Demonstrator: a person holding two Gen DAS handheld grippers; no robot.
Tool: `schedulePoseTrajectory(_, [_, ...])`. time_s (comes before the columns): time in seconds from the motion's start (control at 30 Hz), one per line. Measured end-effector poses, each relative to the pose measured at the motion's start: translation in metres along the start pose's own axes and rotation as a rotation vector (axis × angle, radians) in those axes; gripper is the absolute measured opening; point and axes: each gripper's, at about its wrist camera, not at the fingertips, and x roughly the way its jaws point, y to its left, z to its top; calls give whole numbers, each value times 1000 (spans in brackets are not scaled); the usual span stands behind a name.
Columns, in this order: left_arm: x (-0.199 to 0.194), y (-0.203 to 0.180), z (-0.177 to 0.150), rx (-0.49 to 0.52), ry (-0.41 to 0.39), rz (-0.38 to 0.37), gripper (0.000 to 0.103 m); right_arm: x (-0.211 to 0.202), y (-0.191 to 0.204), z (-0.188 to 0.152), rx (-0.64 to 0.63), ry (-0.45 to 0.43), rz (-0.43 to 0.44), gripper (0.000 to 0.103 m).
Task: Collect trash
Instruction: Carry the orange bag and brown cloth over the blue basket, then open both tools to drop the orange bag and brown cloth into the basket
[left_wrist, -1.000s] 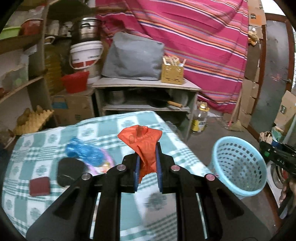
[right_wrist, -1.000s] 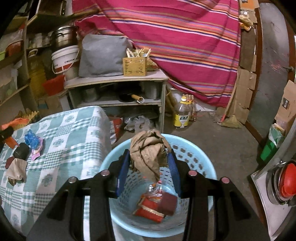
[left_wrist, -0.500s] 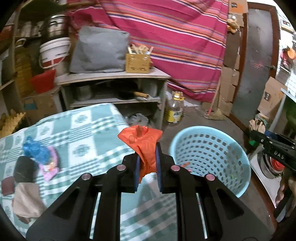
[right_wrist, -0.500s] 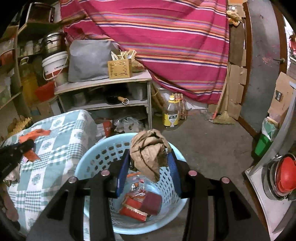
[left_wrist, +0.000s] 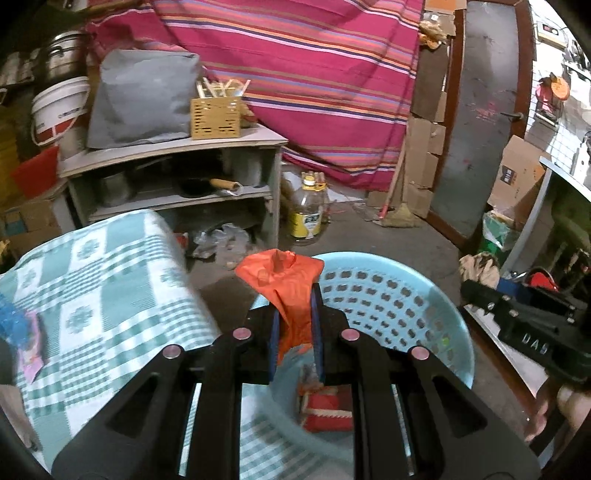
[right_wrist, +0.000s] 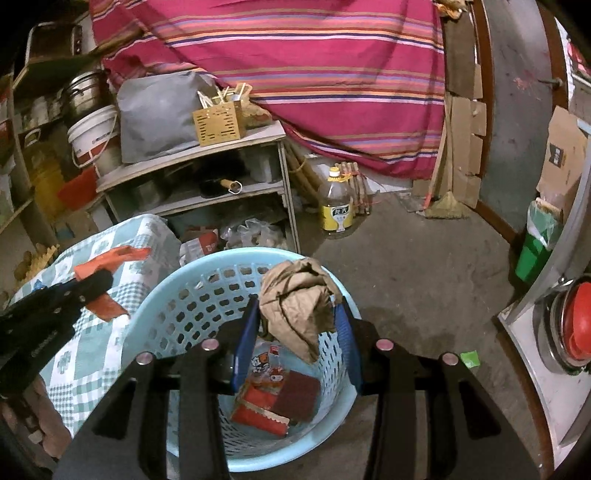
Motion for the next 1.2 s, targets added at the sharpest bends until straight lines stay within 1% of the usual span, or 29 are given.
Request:
schedulePoseTrajectory(0.17, [14,-11,6,6,17,-12,16,3,1,0,4,1,1,42])
schedulePoseTrajectory(0.3, [17,-8,7,-15,18,-15,19,6,1,1,2,0,-3,41])
schedulePoseTrajectory(0.37, [19,-4,7,-20,25,-15,29,8,1,1,3,3,0,41])
schedulePoseTrajectory(0.43, [19,-1,7,-24,22,-8,36,9,1,2,1,6,-1,41])
schedulePoseTrajectory(0.47, [18,2,7,-30,22,-8,39,10,2,2,0,7,-1,41])
schedulePoseTrajectory(0.53, [18,6,7,-46,25,-17,40,10,2,2,0,7,-1,42])
schedulePoseTrajectory(0.6, [17,9,7,-53,29,-23,45,12,2,2,2,7,1,42])
schedulePoseTrajectory(0.67, [15,10,6,-50,19,-7,50,12,2,3,0,7,0,42])
schedulePoseTrajectory(0.73, [11,14,7,-48,13,6,51,12,2,3,-4,8,-2,42])
schedulePoseTrajectory(0.8, [6,18,6,-50,3,29,58,14,4,3,-13,10,-5,42])
schedulePoseTrajectory(0.87, [-1,25,6,-54,-12,59,69,16,5,2,-18,12,-4,42])
schedulePoseTrajectory(0.9, [-4,28,6,-57,-16,66,71,16,7,2,-20,11,-3,42])
schedulePoseTrajectory(0.93, [-9,34,6,-65,-22,74,76,17,9,2,-22,10,-3,42])
schedulePoseTrajectory(1.0, [-17,42,5,-73,-29,88,79,18,13,3,-31,11,-2,42])
schedulePoseTrajectory(1.03, [-23,47,5,-73,-33,98,83,18,16,3,-36,11,-1,42])
schedulePoseTrajectory(1.07, [-30,54,3,-74,-40,117,87,19,19,3,-41,13,0,43])
schedulePoseTrajectory(1.13, [-42,66,0,-78,-50,151,91,20,24,2,-57,15,-10,43])
schedulePoseTrajectory(1.17, [-47,72,-2,-81,-51,166,92,20,27,2,-61,16,-15,46])
schedulePoseTrajectory(1.2, [-52,78,-4,-85,-52,178,93,20,29,2,-63,15,-22,58])
